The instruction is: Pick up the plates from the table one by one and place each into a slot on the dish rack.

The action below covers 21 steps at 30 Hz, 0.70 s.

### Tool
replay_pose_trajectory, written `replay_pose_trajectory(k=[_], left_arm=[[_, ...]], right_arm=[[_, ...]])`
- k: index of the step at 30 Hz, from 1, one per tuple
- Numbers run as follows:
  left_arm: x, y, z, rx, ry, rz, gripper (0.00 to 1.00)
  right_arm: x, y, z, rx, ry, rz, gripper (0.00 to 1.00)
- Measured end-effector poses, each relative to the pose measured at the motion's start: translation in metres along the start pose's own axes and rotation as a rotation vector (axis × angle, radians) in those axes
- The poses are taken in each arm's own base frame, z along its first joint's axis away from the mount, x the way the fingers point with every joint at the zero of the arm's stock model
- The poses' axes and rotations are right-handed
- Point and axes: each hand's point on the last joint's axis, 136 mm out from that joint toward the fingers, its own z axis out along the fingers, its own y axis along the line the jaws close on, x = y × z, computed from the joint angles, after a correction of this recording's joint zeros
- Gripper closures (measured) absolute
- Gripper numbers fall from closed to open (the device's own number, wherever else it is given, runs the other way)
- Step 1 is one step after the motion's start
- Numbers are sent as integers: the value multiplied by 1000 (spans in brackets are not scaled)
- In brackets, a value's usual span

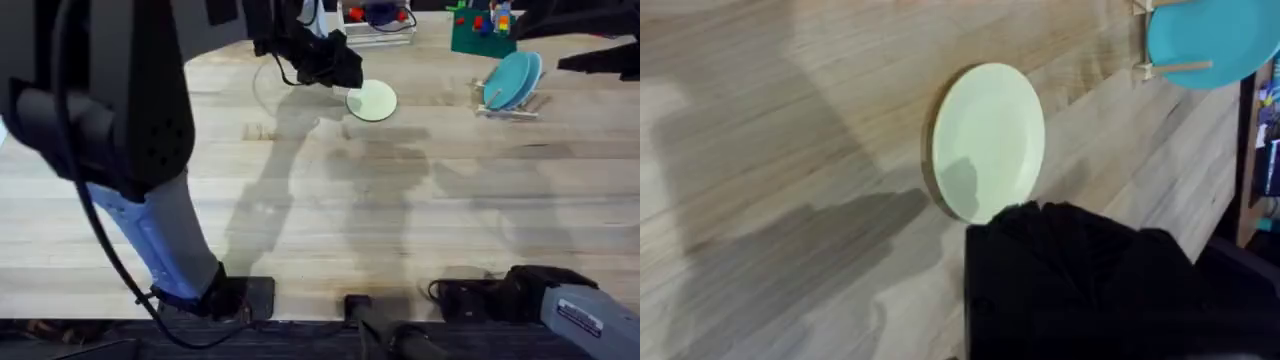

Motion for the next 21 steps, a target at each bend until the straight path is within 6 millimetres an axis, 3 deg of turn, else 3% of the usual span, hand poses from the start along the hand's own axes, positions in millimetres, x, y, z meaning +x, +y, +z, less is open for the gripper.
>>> replay_pose_trajectory(k=[15, 21], left_arm=[[-2, 5, 8, -9, 3, -6, 961], [1, 21, 23, -22, 20, -26, 961]], right_arm=[[0, 0, 0, 0, 0, 0, 7], [0, 0, 0, 0, 0, 0, 7]])
